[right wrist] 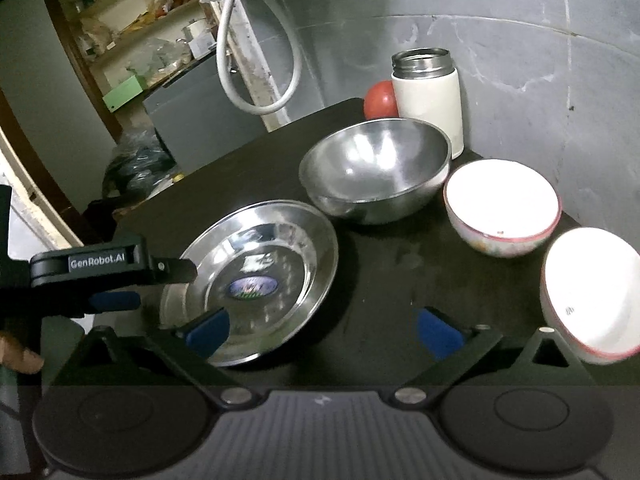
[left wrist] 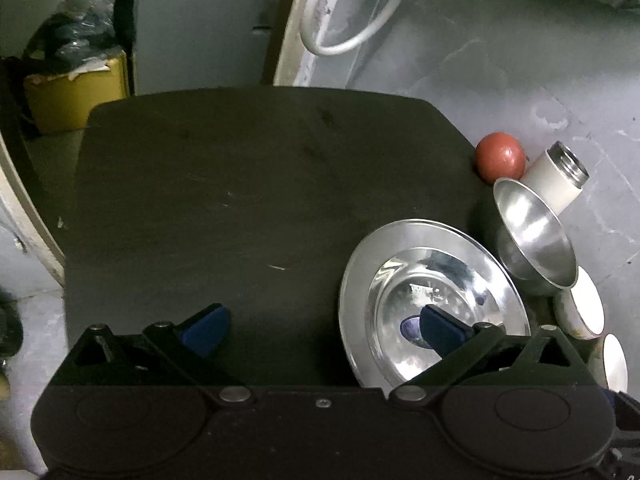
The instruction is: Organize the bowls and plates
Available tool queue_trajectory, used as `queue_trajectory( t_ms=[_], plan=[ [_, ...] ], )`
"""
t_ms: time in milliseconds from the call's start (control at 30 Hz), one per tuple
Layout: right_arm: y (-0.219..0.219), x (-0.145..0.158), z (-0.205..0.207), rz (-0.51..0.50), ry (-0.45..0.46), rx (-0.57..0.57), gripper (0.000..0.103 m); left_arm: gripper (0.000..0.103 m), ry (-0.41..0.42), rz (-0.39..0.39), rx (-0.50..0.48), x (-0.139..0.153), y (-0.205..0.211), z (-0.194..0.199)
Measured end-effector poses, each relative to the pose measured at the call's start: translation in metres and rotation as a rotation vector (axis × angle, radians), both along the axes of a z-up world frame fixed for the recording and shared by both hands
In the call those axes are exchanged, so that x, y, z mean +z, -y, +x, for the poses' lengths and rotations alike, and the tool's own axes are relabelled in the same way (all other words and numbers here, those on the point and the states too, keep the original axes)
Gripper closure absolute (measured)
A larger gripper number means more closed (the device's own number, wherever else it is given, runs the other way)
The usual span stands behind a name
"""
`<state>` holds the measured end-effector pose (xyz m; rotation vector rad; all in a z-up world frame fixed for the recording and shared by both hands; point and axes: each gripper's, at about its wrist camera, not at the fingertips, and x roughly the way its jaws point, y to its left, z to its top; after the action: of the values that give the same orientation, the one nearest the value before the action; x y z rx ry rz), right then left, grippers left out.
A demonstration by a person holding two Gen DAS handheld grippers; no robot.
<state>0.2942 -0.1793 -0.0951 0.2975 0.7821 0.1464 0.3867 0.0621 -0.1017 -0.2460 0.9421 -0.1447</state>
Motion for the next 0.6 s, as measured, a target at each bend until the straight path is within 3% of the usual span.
queue_trajectory(
  t_ms=[300,433,600],
  plan=[
    [-0.009,-0.004,0.02,-0.042,0.006,-0.002,0.002,0.001,0.032,0.003,-0.03,-0.003,0.003,0.004],
    [-0.011,-0.006,0.025,-0.051,-0.004,0.006,0.013,0.001,0.035,0.0,-0.038,-0.003,0.004,0.003],
    [-0.015,-0.008,0.027,-0.055,-0.017,0.017,0.024,0.014,0.049,0.003,-0.075,-0.002,0.009,0.002]
  ],
)
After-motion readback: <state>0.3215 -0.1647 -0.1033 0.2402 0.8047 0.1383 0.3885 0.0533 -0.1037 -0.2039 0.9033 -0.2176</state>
